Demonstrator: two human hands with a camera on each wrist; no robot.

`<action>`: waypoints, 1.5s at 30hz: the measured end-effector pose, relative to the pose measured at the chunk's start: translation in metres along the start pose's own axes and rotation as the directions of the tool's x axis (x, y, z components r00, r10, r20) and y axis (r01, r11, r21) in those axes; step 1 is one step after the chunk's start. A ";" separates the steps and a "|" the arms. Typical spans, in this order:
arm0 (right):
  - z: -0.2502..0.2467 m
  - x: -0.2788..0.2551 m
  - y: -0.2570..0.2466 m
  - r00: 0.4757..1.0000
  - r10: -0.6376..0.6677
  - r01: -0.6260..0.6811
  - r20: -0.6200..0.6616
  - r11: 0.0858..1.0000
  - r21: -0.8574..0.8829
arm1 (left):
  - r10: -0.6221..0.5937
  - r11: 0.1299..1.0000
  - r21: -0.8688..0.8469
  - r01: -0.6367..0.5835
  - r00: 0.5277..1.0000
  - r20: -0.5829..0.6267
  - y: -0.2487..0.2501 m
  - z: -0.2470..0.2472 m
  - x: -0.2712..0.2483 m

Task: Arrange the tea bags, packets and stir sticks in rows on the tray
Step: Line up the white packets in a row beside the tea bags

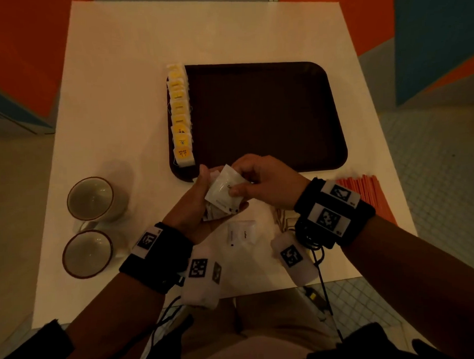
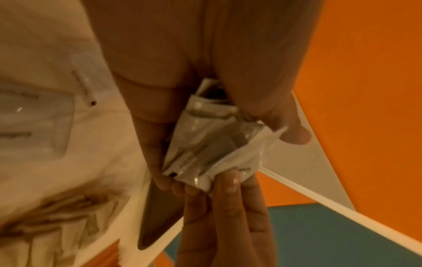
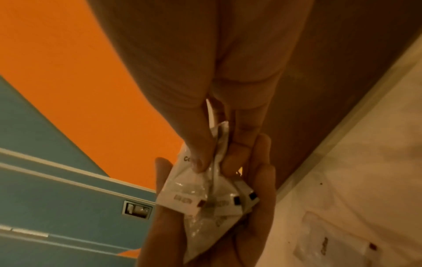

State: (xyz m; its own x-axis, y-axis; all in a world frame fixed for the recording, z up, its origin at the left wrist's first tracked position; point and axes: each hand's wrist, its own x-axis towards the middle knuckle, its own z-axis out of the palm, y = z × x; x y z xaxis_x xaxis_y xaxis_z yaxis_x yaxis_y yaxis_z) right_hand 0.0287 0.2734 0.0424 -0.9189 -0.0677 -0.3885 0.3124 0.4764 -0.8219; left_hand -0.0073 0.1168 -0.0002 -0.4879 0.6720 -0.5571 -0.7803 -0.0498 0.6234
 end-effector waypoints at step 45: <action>0.027 0.006 0.013 0.990 -0.097 0.117 -0.098 0.966 0.232 | 0.248 0.959 0.123 -0.255 0.966 0.066 0.008 -0.003 0.012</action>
State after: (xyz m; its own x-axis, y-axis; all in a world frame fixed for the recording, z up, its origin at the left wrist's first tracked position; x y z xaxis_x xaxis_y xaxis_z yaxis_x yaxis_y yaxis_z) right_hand 0.0342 0.2551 0.0180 -0.9640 -0.0278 -0.2645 0.2496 0.2488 -0.9359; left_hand -0.0202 0.1224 -0.0037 -0.6392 0.6861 -0.3474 -0.5759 -0.1277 0.8075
